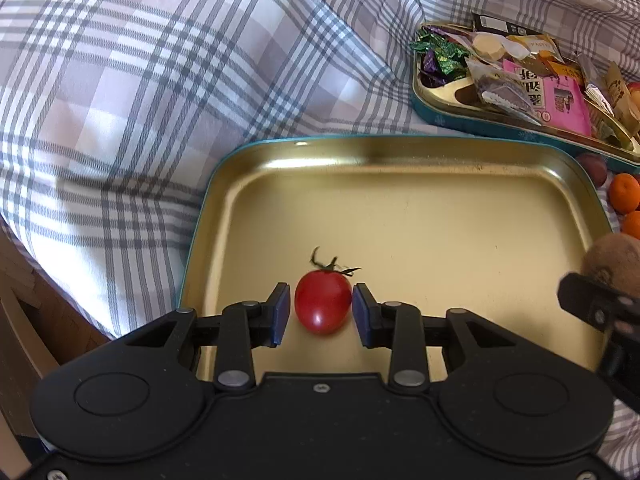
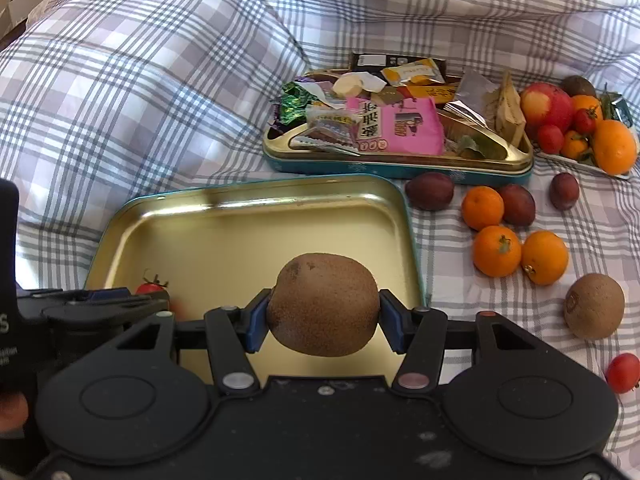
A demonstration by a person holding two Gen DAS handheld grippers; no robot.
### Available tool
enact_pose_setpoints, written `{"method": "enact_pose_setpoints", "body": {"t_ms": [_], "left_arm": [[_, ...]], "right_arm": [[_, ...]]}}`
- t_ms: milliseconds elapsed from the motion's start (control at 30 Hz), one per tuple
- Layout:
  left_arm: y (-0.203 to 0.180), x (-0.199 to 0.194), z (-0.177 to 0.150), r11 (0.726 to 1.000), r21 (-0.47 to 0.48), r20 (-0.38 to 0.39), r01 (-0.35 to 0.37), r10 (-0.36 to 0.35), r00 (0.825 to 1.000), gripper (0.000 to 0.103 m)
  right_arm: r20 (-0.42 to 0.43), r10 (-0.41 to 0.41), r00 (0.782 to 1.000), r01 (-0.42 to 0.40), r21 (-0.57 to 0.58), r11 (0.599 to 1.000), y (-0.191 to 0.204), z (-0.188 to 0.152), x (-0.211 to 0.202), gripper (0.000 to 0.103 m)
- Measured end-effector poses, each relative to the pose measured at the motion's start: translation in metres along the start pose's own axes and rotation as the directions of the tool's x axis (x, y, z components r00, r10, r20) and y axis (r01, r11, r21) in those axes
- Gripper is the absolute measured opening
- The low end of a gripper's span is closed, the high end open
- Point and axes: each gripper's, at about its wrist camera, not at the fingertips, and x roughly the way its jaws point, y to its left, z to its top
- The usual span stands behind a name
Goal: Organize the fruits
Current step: 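Place the tomato in the gold tray with the left tool while the right tool places the kiwi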
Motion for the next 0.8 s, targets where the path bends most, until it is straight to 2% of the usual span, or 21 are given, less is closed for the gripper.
{"method": "enact_pose_setpoints", "body": {"t_ms": [367,500,800], "left_arm": [[0.017,-0.010,-0.004,0.998,-0.069,-0.001,-0.010,0.010,1.000,0.044],[0.023,-0.013,-0.006,0.997,-0.079,0.007,-0.027,0.028,1.000,0.044],[0.026,-0.021,-0.020,0.995,-0.091,0.010,-0.039,0.040,0.999,0.043]], "right_arm": [[-0.015,0.034,0.999,-0.035,-0.077,0.996,0.019,0.005,0.002,0.059],[0.024,0.051,0.998,-0.049,-0.075,0.996,0.020,0.006,-0.005,0.060],[0.019,0.039,0.999,-0.038,-0.065,0.997,0.012,-0.006,-0.019,0.061]]}}
